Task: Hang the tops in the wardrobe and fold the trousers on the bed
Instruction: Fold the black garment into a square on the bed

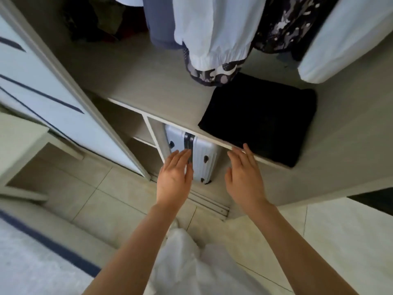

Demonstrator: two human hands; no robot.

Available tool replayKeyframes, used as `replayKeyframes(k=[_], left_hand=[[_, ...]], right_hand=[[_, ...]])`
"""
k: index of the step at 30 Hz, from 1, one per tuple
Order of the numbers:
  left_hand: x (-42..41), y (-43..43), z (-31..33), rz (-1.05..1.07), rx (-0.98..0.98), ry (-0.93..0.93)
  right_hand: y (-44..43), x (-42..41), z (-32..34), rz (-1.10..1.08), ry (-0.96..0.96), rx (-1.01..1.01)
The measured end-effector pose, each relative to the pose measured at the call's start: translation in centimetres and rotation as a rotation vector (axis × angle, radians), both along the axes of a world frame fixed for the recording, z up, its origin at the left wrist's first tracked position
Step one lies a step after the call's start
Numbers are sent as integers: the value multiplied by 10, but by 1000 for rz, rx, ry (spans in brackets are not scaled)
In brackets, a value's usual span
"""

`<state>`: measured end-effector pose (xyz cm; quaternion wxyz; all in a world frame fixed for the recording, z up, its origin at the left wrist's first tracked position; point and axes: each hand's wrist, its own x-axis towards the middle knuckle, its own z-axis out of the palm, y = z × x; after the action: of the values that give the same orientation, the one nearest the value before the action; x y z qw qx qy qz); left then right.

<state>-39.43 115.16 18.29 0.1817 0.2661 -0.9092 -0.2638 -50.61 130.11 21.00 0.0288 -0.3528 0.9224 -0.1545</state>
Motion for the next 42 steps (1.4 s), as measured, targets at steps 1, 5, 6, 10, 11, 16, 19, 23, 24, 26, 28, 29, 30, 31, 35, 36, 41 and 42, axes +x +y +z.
replayKeyframes(k=[1,5,6,10,11,16,19,23,24,26,28,29,30,31,35,36,41,42], left_hand=[[13,-3,0,39,-1,5],[72,-13,-3,175,-39,-14],[88,-15,-5,222,-41,-28],[151,-19,-20,408,-10,-85],[167,-20,-24,463,-1,-93],[243,-24,-40,717,80,-113],[285,-26,-51,833,133,-138],[334,-22,-68,1001,253,-225],[345,-19,-72,1043,285,-240],[366,-15,-80,1141,378,-259],[383,-13,-86,1226,458,-278],[390,-12,-90,1261,484,-287],[397,-11,-92,1293,504,-295],[402,-11,-95,1324,520,-303],[418,-8,-106,1440,569,-328],[420,-8,-111,1465,588,-335],[426,-2,-141,1668,795,-334],[424,0,-146,1713,856,-317]], right_hand=[[-7,7,-2,45,-27,-4],[-41,38,-11,245,-92,17],[-51,47,-14,299,-104,25],[-92,88,-25,519,-146,85],[-103,100,-27,582,-144,101],[-155,158,-34,841,-143,205],[-183,192,-39,974,-107,256],[-216,235,-54,1140,-114,345],[-224,246,-59,1174,-122,368],[-239,264,-68,1236,-129,410],[-253,283,-77,1285,-132,443],[-260,292,-80,1308,-134,460],[-267,300,-83,1339,-130,475],[-274,309,-86,1376,-123,489],[-297,341,-98,1542,-97,541],[-302,348,-101,1588,-92,557],[-324,381,-120,1826,-33,666],[-327,385,-124,1876,-6,684]])
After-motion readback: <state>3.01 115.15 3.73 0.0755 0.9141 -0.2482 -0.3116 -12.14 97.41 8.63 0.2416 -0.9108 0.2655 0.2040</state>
